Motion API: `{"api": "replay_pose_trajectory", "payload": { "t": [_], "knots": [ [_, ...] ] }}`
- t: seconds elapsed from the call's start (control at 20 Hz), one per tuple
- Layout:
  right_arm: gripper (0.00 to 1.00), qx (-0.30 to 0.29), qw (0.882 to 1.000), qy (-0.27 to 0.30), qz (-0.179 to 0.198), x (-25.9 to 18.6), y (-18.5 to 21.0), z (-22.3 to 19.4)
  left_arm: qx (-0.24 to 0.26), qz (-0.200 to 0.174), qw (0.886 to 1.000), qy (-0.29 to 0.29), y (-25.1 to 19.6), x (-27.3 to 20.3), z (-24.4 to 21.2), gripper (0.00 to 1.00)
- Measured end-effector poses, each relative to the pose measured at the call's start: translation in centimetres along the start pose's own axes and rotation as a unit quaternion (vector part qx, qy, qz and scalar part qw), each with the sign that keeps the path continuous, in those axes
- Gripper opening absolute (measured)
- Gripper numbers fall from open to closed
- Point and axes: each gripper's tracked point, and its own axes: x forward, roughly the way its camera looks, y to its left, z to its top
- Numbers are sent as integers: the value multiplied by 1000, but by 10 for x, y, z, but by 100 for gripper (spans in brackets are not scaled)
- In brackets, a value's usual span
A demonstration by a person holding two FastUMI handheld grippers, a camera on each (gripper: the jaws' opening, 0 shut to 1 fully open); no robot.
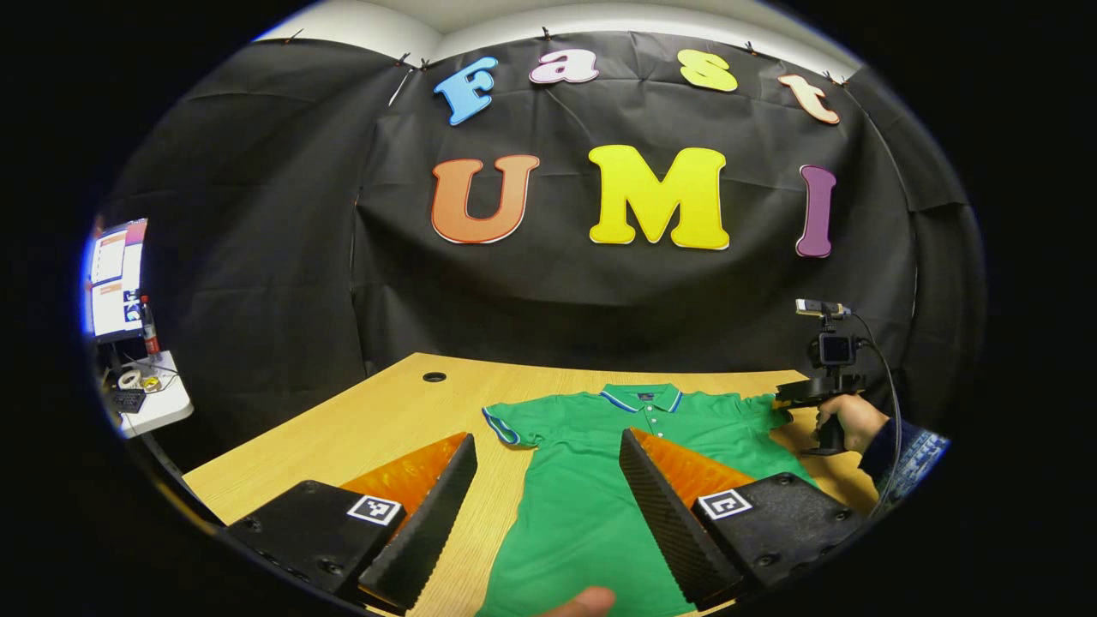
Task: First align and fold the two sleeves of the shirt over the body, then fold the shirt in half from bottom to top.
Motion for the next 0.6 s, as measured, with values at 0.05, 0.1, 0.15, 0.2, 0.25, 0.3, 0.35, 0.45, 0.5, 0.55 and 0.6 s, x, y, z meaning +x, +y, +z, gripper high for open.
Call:
{"api": "replay_pose_trajectory", "payload": {
  "t": [0.05,0.1,0.15,0.2,0.25,0.3,0.35,0.45,0.5,0.55,0.6],
  "knots": [
    [0,-5,1000,-5,2,-3,3,5,-2,0,1000,4,0,1,-2,100],
    [0,-10,1000,-11,6,-6,7,10,-4,0,1000,6,0,1,-3,100],
    [0,-13,1000,-16,10,-11,13,15,-4,0,1000,7,0,1,-3,100],
    [0,-16,1000,-22,16,-16,19,20,-3,0,1000,6,-1,1,-3,100],
    [0,-19,999,-28,21,-21,25,25,-2,-1,1000,5,-1,0,-2,100],
    [0,-21,999,-34,25,-25,33,30,0,-2,1000,3,-3,-1,-1,100],
    [0,-23,998,-39,32,-29,41,34,0,-4,1000,2,-3,-2,-1,100],
    [0,-27,998,-43,43,-35,59,38,2,-7,1000,0,-6,-2,0,100],
    [0,-28,997,-44,49,-37,68,38,3,-8,1000,0,-6,-3,-1,100],
    [0,-29,997,-45,57,-39,79,39,4,-8,1000,1,-6,-2,-1,100],
    [0,-32,997,-45,61,-40,89,37,6,-7,1000,2,-5,-2,-1,100]
  ]
}}
